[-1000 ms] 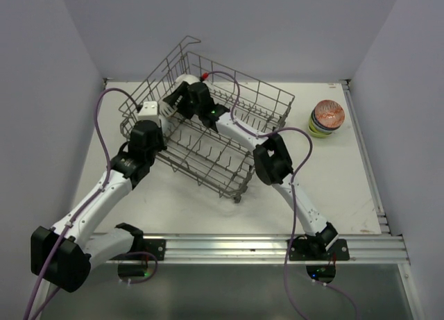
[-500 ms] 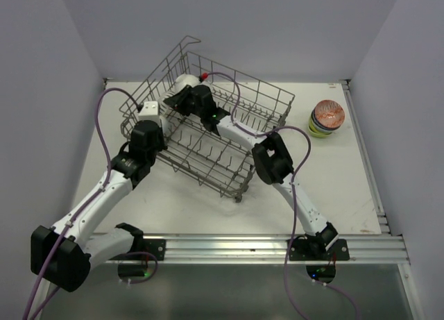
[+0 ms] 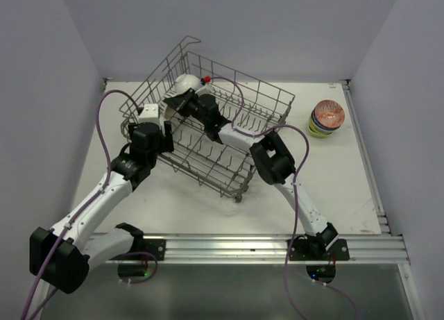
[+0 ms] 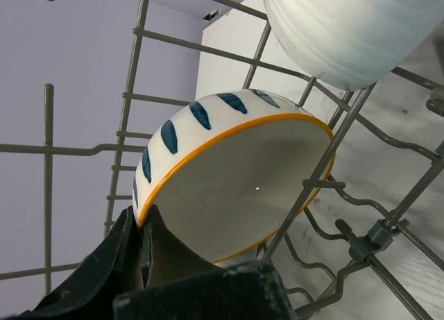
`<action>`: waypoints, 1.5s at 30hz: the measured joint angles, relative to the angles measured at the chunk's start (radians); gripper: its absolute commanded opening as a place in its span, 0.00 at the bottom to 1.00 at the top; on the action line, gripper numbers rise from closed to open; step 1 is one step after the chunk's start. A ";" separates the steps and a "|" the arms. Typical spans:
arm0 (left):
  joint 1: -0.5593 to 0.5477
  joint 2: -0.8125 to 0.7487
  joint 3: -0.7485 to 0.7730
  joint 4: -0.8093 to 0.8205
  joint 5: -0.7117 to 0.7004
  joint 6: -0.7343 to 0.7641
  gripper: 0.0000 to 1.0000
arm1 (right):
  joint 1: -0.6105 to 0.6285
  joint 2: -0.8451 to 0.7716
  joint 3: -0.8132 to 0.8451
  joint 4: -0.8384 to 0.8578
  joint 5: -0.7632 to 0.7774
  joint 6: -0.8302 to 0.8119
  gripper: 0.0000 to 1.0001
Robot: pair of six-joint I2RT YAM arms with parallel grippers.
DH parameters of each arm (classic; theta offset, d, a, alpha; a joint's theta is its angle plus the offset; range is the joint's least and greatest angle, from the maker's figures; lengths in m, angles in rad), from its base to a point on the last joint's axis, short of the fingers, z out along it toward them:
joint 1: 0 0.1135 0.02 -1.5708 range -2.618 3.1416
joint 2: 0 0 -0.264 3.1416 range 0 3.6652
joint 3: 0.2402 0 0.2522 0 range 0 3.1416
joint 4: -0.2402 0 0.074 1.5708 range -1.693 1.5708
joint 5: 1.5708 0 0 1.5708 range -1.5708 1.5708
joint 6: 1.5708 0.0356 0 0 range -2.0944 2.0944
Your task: Unload the bowls from the dish rack
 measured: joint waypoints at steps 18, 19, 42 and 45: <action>-0.001 -0.187 -0.051 -0.005 -0.086 -0.001 1.00 | -0.006 -0.031 -0.005 0.013 -0.001 -0.048 0.00; -0.001 -0.185 -0.051 -0.005 -0.089 0.000 1.00 | -0.007 -0.035 -0.004 0.012 -0.001 -0.051 0.00; -0.001 -0.298 -0.055 0.009 -0.146 0.035 1.00 | -0.120 -0.862 -0.110 -0.834 -0.070 -0.529 0.00; -0.001 -0.298 -0.055 0.009 -0.142 0.036 1.00 | -0.195 -1.054 -0.200 -0.977 0.006 -0.625 0.00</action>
